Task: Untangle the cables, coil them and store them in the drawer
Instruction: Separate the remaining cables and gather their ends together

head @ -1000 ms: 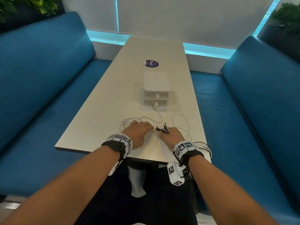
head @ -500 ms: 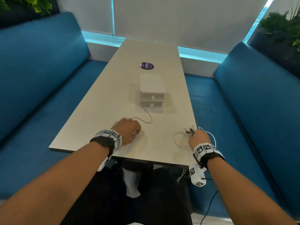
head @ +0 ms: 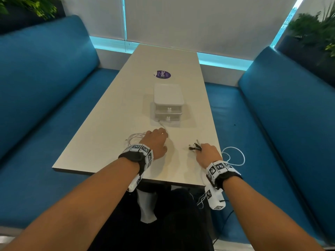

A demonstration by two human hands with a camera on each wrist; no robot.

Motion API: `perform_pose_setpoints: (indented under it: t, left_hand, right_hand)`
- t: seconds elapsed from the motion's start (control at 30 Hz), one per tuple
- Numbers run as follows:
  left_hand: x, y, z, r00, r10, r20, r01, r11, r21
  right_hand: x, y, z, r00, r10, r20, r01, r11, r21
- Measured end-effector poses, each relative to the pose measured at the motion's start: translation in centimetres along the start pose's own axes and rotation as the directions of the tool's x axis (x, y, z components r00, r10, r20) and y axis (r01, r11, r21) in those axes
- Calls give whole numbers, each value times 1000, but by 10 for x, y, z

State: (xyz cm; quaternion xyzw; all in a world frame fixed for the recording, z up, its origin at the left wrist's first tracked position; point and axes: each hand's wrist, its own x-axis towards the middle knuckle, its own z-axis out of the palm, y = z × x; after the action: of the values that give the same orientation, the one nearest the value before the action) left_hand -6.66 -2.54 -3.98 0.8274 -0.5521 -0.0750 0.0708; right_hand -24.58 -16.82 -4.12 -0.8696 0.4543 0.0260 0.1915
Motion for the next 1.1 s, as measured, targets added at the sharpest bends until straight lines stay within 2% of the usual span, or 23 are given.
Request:
perform_pose_setpoints:
  t: [0.1,0.17,0.3,0.43,0.53,0.67,0.8,0.93,1.0,1.1]
  left_hand:
    - [7,11,6,997,-59,58,64,993,-100]
    - [9,15,12,993,-99,64,106,987,-121]
    - [11,18,23,996,-88,22,87,996,21]
    - [8,18,27,995,-78,67,69,990,124]
    - [5,20,26,997,-47,68,27,963,267]
    - [4,22,26,997,4,71,-26,949,314]
    - [3,20,29,999,20,31,-27,969,245]
    - [2,22,24,1000,16,-23,-14,996,83]
    - [1,23,21,998,20,-64,-21,1000,-22]
    - [-4,26,21,997,17,-76,-27,992,-125]
  right_hand:
    - [4,5,-8,993,120,-9,-119,991,57]
    - [5,6,-10,988,156,-4,-154,978,144]
    - [9,0,-7,985,144,97,-169,924,343]
    - [8,-13,-2,982,74,171,-152,849,506]
    - [8,-21,4,985,44,166,-130,822,554]
    - [6,-26,13,991,69,119,-126,801,586]
    - [5,-31,10,996,70,54,-88,811,578]
    - [5,-43,11,996,65,60,-88,743,664]
    - [1,-50,12,999,34,40,-52,706,706]
    - [0,-62,17,999,-26,-32,41,719,694]
